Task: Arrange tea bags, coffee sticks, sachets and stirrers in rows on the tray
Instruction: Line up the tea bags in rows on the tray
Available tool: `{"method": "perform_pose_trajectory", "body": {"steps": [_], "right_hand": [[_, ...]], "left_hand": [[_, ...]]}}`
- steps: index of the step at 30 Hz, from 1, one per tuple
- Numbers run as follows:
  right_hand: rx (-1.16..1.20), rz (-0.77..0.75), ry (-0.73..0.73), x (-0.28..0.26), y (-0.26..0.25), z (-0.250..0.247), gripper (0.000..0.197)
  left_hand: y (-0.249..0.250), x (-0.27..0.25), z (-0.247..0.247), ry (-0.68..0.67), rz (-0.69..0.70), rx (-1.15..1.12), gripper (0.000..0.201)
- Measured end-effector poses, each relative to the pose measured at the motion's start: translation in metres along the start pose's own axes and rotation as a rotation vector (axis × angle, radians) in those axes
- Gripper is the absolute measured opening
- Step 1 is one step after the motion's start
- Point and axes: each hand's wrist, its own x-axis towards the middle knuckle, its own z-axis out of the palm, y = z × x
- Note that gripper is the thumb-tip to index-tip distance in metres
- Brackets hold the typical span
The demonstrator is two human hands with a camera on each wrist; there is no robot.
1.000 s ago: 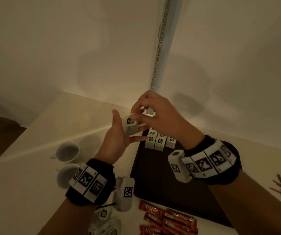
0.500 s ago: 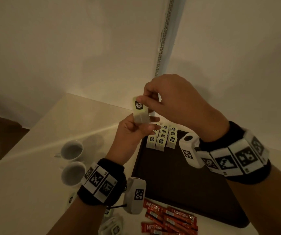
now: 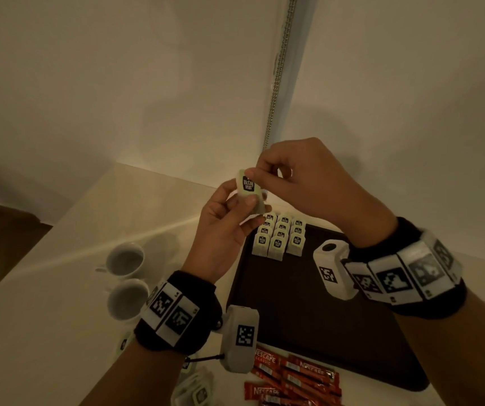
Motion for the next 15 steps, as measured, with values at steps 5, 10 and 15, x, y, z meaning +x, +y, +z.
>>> {"method": "perform_pose_trajectory", "body": {"steps": [5, 10, 15], "right_hand": [[0.128, 0.012, 0.062, -0.006, 0.007, 0.002, 0.024], [0.379, 0.125, 0.116, -0.013, 0.013, 0.007, 0.012], [0.528, 0.169, 0.150, -0.019, 0.016, 0.013, 0.007]], "left_hand": [[-0.001, -0.002, -0.002, 0.008, 0.045, 0.058, 0.020], [-0.005, -0.002, -0.003, 0.051, 0.047, 0.083, 0.028], [-0.008, -0.003, 0.001, 0.084, 0.052, 0.109, 0.022]]}}
